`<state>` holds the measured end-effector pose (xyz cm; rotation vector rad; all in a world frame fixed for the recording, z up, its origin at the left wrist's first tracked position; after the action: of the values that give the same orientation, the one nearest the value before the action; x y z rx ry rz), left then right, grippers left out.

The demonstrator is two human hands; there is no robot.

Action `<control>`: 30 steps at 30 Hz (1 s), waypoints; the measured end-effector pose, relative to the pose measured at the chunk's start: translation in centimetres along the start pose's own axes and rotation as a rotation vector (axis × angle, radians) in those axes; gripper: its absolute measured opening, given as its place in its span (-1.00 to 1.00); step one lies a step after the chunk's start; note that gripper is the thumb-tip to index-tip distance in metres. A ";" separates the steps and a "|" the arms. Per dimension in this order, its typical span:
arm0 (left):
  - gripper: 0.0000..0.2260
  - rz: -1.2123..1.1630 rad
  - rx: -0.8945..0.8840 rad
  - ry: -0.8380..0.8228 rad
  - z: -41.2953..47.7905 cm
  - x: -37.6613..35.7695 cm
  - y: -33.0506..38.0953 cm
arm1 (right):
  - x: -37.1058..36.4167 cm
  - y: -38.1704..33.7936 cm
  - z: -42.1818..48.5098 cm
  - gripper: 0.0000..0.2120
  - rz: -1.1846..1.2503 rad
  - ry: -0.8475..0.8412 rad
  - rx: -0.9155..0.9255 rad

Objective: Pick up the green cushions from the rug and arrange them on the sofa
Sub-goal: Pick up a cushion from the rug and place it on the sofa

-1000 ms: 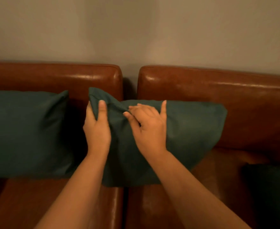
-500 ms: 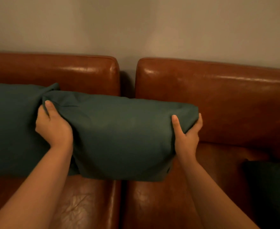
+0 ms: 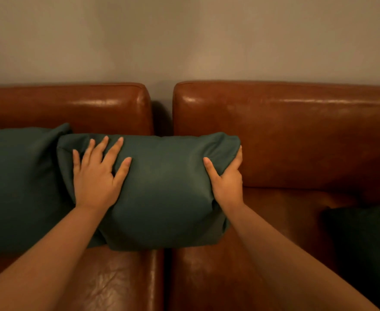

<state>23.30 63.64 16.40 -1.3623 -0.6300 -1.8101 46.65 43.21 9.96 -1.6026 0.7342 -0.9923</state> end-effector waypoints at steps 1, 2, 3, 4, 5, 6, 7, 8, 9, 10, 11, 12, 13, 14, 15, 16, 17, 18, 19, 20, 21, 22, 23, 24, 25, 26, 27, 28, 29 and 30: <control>-0.45 0.016 0.006 -0.020 0.0 -0.2 0.0 | -0.1 0.0 0.2 0.01 -0.005 -0.025 -0.014; -0.44 0.025 0.014 -0.042 0.0 -0.3 0.1 | 0.1 -0.1 0.3 0.03 -0.015 -0.044 -0.027; -0.43 0.028 0.027 -0.063 -0.3 -0.2 0.2 | 0.5 -0.2 0.2 0.05 -0.032 -0.057 -0.031; -0.42 0.025 0.046 -0.077 -0.7 -0.1 0.3 | 1.0 -0.5 0.1 0.05 -0.052 -0.068 -0.027; -0.41 0.015 0.070 -0.082 -1.1 0.2 0.2 | 1.5 -0.9 -0.2 0.04 -0.075 -0.076 -0.014; -0.41 -0.008 0.099 -0.081 -1.6 0.6 0.1 | 2.2 -1.5 -0.6 0.02 -0.100 -0.081 0.008; -0.40 -0.041 0.130 -0.079 -2.1 1.1 0.0 | 2.9 -2.1 -1.1 -0.02 -0.123 -0.088 0.035; -0.41 -0.080 0.155 -0.077 -2.7 1.7 0.2 | 3.7 -2.7 -1.7 -0.06 -0.145 -0.097 0.061; -0.42 -0.119 0.162 -0.069 -3.2 2.4 0.8 | 4.5 -3.2 -2.3 -0.10 -0.168 -0.108 0.084; -0.46 -0.161 0.150 -0.053 -3.8 3.2 1.9 | 5.5 -3.7 -2.9 -0.15 -0.193 -0.119 0.102; -0.50 -0.213 0.123 -0.034 -4.4 4.1 3.3 | 6.7 -4.1 -3.6 -0.21 -0.224 -0.123 0.115; -0.55 -0.280 0.087 -0.018 -5.0 5.1 5.1 | 8.1 -4.4 -4.2 -0.27 -0.260 -0.120 0.127; -0.58 -0.360 0.050 -0.008 -5.5 6.0 7.0 | 9.6 -4.8 -4.9 -0.34 -0.293 -0.111 0.140; -0.59 -0.441 0.019 -0.007 -6.1 7.0 8.9 | 11.3 -5.1 -5.5 -0.41 -0.324 -0.096 0.155; -0.59 -0.513 0.001 -0.015 -6.6 7.9 10.9 | 13.1 -5.5 -6.3 -0.49 -0.351 -0.073 0.170; -0.61 -0.572 -0.007 -0.032 -7.2 8.7 12.7 | 15.0 -5.9 -7.0 -0.57 -0.371 -0.045 0.185; -0.62 -0.616 -0.011 -0.058 -7.8 9.3 14.5 | 17.1 -6.3 -7.8 -0.64 -0.375 -0.011 0.201; -0.64 -0.650 -0.016 -0.087 -8.6 9.7 16.4 | 19.3 -6.6 -8.7 -0.69 -0.368 0.027 0.219; -0.63 -0.678 -0.026 -0.109 -9.4 10.1 18.3 | 21.6 -6.8 -9.6 -0.73 -0.360 0.065 0.233; -0.62 -0.706 -0.041 -0.124 -10.3 10.6 20.1 | 23.8 -6.7 -10.5 -0.76 -0.354 0.099 0.235; -0.61 -0.733 -0.060 -0.134 -11.4 11.0 21.9 | 26.1 -6.4 -11.5 -0.76 -0.349 0.126 0.220; -0.61 -0.755 -0.086 -0.142 -12.7 11.6 23.8 | 28.4 -5.9 -12.6 -0.77 -0.345 0.147 0.197; -0.62 -0.769 -0.116 -0.150 -14.2 12.2 25.8 | 30.6 -5.2 -13.8 -0.77 -0.342 0.166 0.177; -0.62 -0.775 -0.151 -0.156 -15.8 12.9 27.8 | 32.9 -4.6 -15.1 -0.77 -0.343 0.184 0.162; -0.62 -0.778 -0.189 -0.165 -17.6 13.7 29.9 | 35.2 -3.8 -16.6 -0.78 -0.349 0.206 0.152; -0.62 -0.777 -0.231 -0.177 -19.6 14.4 32.0 | 37.6 -3.2 -18.2 -0.78 -0.360 0.234 0.148; -0.63 -0.774 -0.270 -0.194 -21.5 15.2 34.1 | 40.0 -2.6 -20.0 -0.79 -0.375 0.269 0.151; -0.63 -0.769 -0.304 -0.215 -23.5 15.8 36.1 | 42.5 -2.0 -22.0 -0.79 -0.391 0.308 0.154; -0.63 -0.765 -0.337 -0.236 -25.6 16.4 38.2 | 45.0 -1.3 -24.0 -0.79 -0.403 0.352 0.152; -0.64 -0.760 -0.373 -0.255 -27.7 16.9 40.3 | 47.6 -0.5 -26.0 -0.78 -0.411 0.398 0.143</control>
<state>37.99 14.34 21.61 -1.7720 -1.0941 -2.4588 45.75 -9.23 23.87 -1.4755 0.5867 -1.6581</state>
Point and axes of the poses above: each hand's wrist, its own z-axis towards the middle knuckle, its own x-axis out of the back of the hand, y = z × x, the point moved 9 cm from there along z, towards the middle knuckle, and after that the axes turned 13 degrees about z, right-handed, at the moved point
